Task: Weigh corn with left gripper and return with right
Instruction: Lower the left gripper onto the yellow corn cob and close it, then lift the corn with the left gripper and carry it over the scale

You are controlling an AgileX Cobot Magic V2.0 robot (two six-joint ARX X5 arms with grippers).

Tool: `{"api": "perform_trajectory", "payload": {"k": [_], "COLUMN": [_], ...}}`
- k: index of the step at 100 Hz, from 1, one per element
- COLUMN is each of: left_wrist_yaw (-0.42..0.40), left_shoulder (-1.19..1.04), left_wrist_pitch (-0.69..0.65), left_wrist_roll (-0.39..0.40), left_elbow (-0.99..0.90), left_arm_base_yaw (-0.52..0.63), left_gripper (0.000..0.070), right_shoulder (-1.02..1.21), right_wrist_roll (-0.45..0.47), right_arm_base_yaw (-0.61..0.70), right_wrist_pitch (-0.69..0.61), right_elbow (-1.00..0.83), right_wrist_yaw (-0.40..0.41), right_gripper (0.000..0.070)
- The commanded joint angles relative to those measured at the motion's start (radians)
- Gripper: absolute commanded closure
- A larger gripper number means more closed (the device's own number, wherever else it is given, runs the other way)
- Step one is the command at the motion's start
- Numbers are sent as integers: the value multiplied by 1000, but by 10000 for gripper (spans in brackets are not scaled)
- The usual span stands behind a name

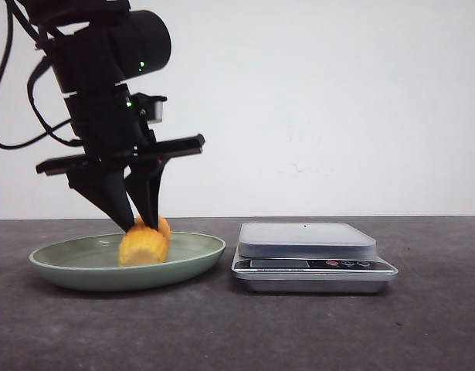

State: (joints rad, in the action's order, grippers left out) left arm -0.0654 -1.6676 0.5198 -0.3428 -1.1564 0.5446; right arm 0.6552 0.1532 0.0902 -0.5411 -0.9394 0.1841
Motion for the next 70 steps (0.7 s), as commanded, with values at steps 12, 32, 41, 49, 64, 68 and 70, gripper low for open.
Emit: {"api": "perform_trajectory", "payload": {"k": [12, 32, 41, 49, 64, 68, 70], "left_wrist_yaw": [-6, -2, 3, 3, 3, 5, 5], "left_shoulder": [165, 272, 248, 200, 66, 26, 7], "left_wrist_pitch": [-17, 35, 52, 67, 115, 129, 134], "left_wrist_roll": [29, 40, 39, 39, 35, 35, 35], "left_elbow": [-25, -149, -247, -335, -477, -506, -519], "left_arm_base_yaw": [8, 43, 81, 121, 182, 195, 201], "left_gripper": [697, 695, 694, 694, 694, 694, 695], "right_shoulder": [3, 3, 3, 3, 3, 3, 3], "right_wrist_roll": [-11, -9, -7, -7, -7, -7, -7], "right_arm_base_yaw": [2, 2, 2, 2, 2, 2, 2], "right_wrist_pitch": [9, 9, 9, 9, 8, 8, 8], "right_elbow": [-16, -16, -16, -16, -16, -16, -16], "right_wrist_yaw": [0, 0, 0, 0, 0, 0, 0], "right_gripper": [215, 215, 215, 215, 215, 215, 215]}}
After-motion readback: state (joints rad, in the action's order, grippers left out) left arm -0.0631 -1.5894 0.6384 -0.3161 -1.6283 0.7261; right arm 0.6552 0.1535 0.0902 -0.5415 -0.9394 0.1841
